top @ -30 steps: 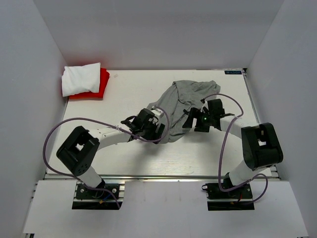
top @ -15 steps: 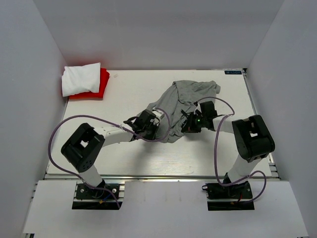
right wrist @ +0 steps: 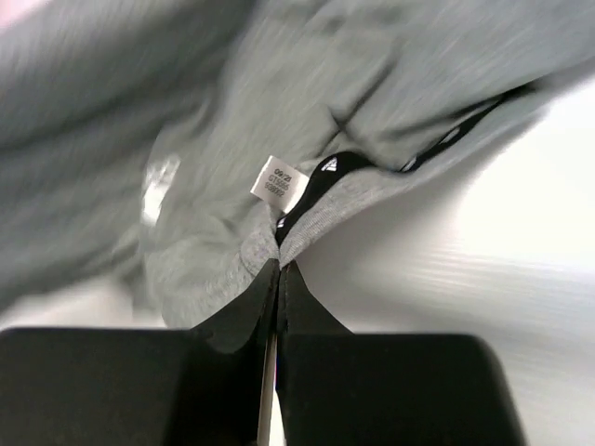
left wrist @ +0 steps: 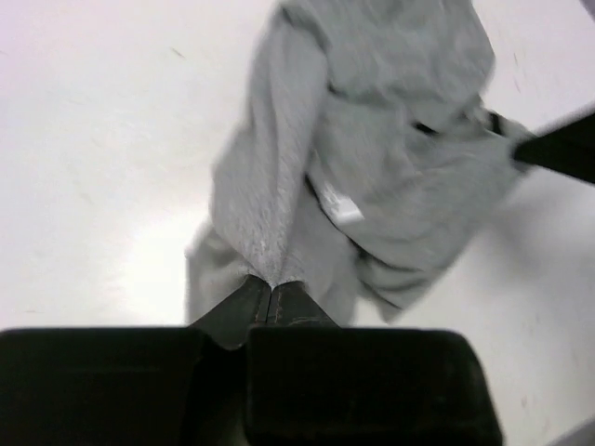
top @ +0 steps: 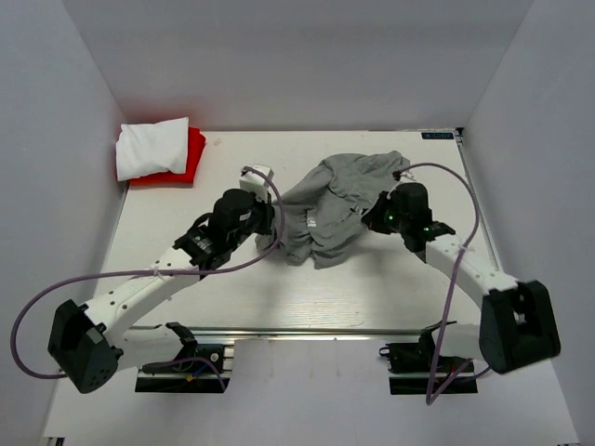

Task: Fold and stack the t-shirts
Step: Flatten out the tshirt

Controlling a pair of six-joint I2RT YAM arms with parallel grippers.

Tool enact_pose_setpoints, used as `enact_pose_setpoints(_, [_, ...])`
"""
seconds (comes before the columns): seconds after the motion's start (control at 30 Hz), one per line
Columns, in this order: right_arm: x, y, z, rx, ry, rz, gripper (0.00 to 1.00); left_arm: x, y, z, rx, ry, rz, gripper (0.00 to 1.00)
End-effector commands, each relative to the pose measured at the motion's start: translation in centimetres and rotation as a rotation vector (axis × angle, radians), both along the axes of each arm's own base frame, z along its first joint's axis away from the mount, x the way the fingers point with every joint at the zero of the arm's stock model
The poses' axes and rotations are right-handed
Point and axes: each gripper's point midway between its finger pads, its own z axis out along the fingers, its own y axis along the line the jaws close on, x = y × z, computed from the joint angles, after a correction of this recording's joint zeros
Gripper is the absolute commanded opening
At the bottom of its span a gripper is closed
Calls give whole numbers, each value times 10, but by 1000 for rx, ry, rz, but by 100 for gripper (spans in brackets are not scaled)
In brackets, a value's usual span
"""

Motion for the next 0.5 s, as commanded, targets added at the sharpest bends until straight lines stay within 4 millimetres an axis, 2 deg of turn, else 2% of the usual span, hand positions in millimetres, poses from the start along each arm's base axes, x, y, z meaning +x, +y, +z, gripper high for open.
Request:
enact_pose_setpoints(0.0, [11, -53, 31, -157, -102, -230, 0, 16, 42, 36, 35, -69, 224, 0])
enact_pose_setpoints(0.07, [12, -73, 55, -213, -149, -301, 0, 24, 58, 55, 71, -102, 318, 0])
enact_pose_setpoints(0.13, [15, -101, 90, -270, -208, -430, 0, 29, 74, 71, 105, -130, 406, 0])
enact_pose_setpoints(0.17, [14, -110, 100, -298, -230, -460, 0, 31, 80, 89, 100, -161, 438, 0])
enact_pose_setpoints(0.2, [11, -128, 127, -314, -288, -548, 0, 33, 95, 97, 115, -179, 510, 0])
enact_pose_setpoints(0.23, [6, -146, 142, -356, -304, -624, 0, 32, 102, 107, 122, -204, 536, 0])
enact_pose_setpoints(0.27, [3, -155, 153, -378, -325, -660, 0, 30, 108, 116, 127, -224, 552, 0])
enact_pose_setpoints(0.3, [-7, -177, 178, -402, -374, -774, 0, 27, 116, 128, 123, -249, 582, 0])
enact_pose_setpoints(0.37, [-15, -191, 203, -428, -423, -822, 0, 19, 129, 159, 97, -326, 597, 0])
enact_pose_setpoints(0.4, [-24, -202, 226, -417, -468, -886, 0, 14, 136, 169, 85, -346, 619, 0])
enact_pose_setpoints(0.43, [-29, -206, 243, -428, -498, -893, 0, 11, 141, 180, 67, -368, 631, 0])
enact_pose_setpoints(0.47, [-34, -210, 254, -420, -522, -910, 0, 1, 150, 199, 42, -405, 635, 0])
